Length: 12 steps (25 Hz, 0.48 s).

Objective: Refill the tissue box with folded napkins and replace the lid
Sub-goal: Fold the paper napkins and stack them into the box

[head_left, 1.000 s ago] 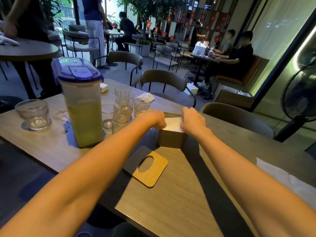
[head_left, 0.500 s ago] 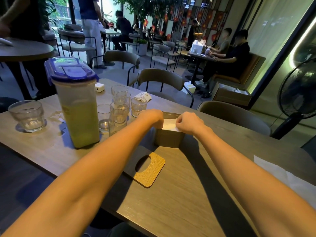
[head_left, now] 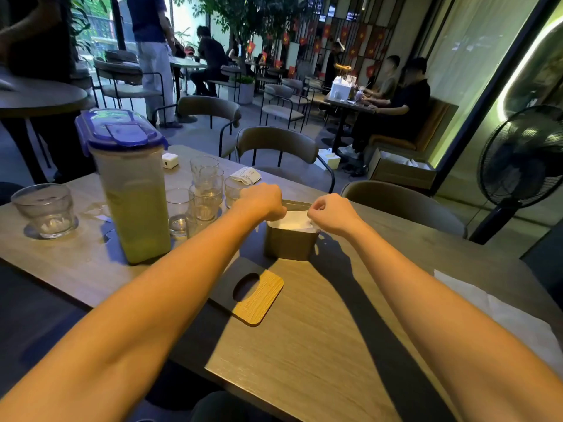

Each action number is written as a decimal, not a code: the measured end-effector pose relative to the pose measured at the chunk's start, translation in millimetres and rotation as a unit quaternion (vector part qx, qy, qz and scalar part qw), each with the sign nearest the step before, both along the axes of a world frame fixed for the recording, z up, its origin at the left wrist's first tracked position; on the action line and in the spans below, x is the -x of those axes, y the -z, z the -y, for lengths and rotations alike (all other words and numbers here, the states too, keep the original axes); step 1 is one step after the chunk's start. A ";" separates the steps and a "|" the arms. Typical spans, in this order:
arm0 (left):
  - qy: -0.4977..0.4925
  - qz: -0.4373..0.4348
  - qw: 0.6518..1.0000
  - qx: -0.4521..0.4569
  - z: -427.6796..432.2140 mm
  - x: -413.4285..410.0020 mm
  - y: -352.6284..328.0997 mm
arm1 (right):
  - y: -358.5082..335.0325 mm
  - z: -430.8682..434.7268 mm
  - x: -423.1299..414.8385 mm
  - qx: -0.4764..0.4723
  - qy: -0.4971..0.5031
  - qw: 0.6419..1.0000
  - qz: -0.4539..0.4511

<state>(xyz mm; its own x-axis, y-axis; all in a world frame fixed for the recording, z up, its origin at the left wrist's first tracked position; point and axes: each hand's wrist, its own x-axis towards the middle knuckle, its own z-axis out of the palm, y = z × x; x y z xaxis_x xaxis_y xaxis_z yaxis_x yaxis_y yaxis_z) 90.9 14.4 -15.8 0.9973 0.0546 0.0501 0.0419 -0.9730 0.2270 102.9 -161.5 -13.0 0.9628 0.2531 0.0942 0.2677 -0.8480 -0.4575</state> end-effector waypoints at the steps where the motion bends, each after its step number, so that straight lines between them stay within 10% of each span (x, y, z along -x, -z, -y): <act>1: 0.003 0.047 0.999 -0.002 4.3 6.2 -6.6 | -6.6 8.0 5.8 -0.014 0.004 1.000 0.010; 5: 0.044 0.222 0.974 0.011 42.8 32.3 -25.0 | -28.7 55.4 32.9 -0.036 0.012 0.999 0.027; 12: 0.167 0.186 0.967 0.040 148.3 77.1 -25.3 | -36.3 162.5 83.8 -0.046 0.078 0.995 0.040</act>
<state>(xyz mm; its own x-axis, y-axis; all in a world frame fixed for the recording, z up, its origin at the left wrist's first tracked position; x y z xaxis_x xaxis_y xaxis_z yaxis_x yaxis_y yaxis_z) 13.7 -133.9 9.5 0.8737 -0.2489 0.4180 -0.3710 -0.8967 0.2415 19.1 -324.0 23.4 0.9784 0.0883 0.1871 0.1745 -0.8380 -0.5170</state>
